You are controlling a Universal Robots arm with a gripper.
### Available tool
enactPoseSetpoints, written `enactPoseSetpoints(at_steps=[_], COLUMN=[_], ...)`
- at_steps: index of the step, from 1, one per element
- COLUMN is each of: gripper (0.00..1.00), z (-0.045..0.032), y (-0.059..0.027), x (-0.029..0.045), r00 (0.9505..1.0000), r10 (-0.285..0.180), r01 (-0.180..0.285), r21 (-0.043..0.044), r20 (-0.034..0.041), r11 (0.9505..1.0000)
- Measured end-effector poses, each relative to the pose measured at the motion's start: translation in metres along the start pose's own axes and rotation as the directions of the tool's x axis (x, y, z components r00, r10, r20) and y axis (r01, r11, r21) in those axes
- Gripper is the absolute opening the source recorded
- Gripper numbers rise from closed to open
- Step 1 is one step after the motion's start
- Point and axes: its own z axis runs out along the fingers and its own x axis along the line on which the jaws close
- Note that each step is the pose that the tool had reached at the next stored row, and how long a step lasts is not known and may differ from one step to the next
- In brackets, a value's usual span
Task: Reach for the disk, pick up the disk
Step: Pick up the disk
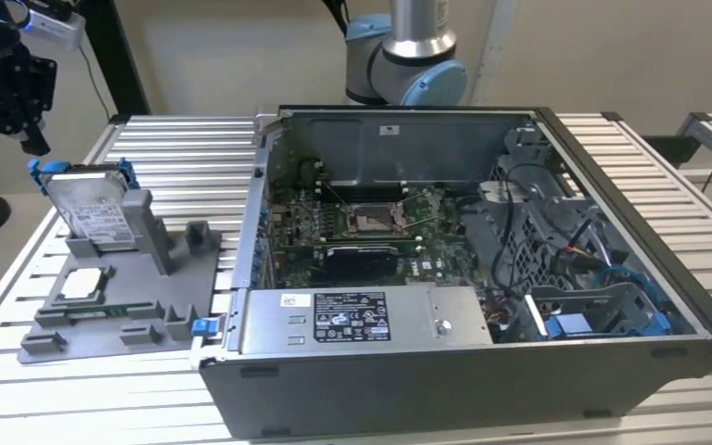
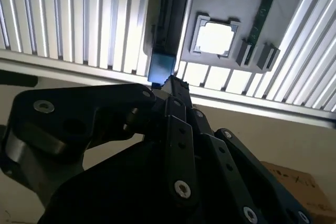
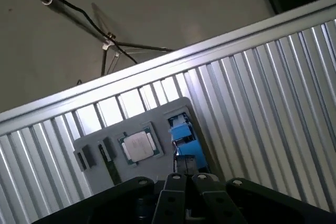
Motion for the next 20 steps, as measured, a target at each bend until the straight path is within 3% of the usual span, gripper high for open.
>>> enactPoseSetpoints(at_steps=[4, 8, 16, 20], gripper=[0.00, 0.00, 0.00, 0.00], z=[0.0001, 0.0008, 0.0017, 0.0017], y=[0.0000, -0.0001, -0.0012, -0.0012], x=[0.0000, 0.0000, -0.0004, -0.0004], r00=[0.9974, 0.9894, 0.9686, 0.9673], r10=[-0.073, -0.145, -0.248, -0.254], r01=[0.073, 0.145, 0.248, 0.254], r21=[0.0097, 0.0183, 0.0182, 0.0181], r20=[0.0007, 0.0006, -0.0023, -0.0024], r11=[0.9973, 0.9892, 0.9685, 0.9671])
